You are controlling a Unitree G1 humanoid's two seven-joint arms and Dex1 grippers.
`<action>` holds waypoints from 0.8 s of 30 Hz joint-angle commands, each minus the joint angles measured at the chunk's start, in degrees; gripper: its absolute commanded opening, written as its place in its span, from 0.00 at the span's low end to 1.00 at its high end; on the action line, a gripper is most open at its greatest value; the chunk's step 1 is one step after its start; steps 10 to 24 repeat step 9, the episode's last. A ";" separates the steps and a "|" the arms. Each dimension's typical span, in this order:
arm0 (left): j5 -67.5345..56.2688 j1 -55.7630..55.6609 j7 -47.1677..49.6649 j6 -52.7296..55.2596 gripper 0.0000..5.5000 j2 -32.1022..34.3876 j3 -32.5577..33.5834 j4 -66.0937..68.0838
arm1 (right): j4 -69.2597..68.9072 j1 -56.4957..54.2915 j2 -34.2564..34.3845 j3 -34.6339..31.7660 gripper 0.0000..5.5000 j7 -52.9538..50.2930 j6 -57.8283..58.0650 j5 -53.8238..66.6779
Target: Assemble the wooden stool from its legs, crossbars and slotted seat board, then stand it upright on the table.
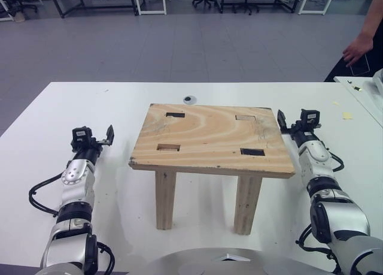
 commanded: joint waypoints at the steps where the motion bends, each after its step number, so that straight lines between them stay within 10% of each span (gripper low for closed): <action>1: 1.41 0.12 -0.22 0.43 0.84 -0.23 0.11 -1.19 | -0.07 1.12 0.67 -1.13 0.78 0.06 0.01 -1.63; 24: 2.15 0.40 -0.91 0.86 0.84 0.09 0.09 -2.43 | -1.12 1.63 0.06 -3.18 0.78 1.54 0.17 -2.45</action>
